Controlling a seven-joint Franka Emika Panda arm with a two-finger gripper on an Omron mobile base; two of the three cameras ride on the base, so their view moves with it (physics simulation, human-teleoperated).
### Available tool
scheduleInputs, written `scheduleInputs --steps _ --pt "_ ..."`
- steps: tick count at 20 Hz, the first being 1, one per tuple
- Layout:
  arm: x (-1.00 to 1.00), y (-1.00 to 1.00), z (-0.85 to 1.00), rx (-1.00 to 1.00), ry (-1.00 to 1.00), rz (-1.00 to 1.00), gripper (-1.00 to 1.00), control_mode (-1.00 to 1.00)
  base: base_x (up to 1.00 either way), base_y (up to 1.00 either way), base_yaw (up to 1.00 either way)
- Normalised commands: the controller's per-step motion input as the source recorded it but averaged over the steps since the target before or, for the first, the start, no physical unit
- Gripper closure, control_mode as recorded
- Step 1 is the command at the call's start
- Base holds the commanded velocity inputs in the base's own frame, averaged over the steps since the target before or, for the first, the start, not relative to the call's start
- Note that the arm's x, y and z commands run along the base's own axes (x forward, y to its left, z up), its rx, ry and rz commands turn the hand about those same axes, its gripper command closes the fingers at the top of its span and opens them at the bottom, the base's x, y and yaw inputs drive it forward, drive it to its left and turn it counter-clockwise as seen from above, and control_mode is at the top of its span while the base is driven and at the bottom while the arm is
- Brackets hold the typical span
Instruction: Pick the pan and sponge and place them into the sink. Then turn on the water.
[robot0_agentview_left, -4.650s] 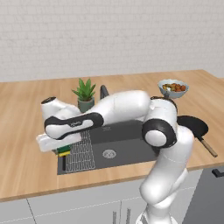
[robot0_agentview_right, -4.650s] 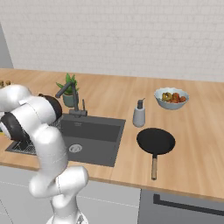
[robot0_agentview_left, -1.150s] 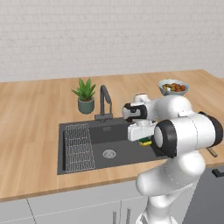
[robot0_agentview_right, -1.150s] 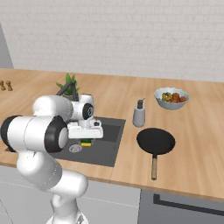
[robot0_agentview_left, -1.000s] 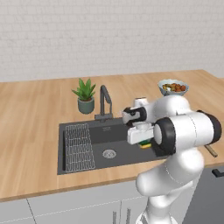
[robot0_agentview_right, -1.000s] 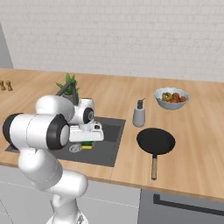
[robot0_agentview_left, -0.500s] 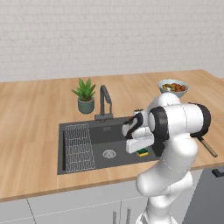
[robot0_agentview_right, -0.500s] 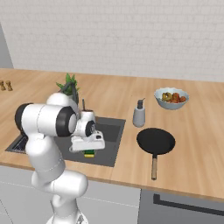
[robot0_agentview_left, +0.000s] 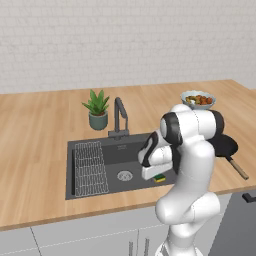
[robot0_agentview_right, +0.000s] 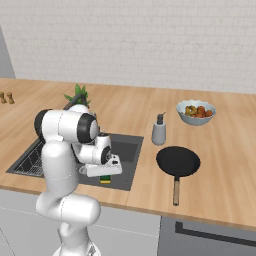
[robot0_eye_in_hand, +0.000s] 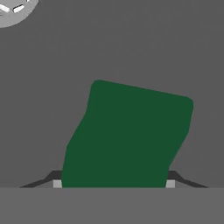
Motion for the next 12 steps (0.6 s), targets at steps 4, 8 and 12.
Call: scheduleInputs --steps 4,8,12 --pt "0.26 0.0 -0.43 0.01 -0.07 0.0 1.0 -1.0 0.0 0.0 0.0" --pt "0.19 0.0 -0.23 0.08 -0.05 0.0 1.0 -1.0 0.0 0.0 0.0" --pt "0.23 0.0 -0.16 0.1 -0.03 0.0 1.0 -1.0 0.0 0.0 0.0"
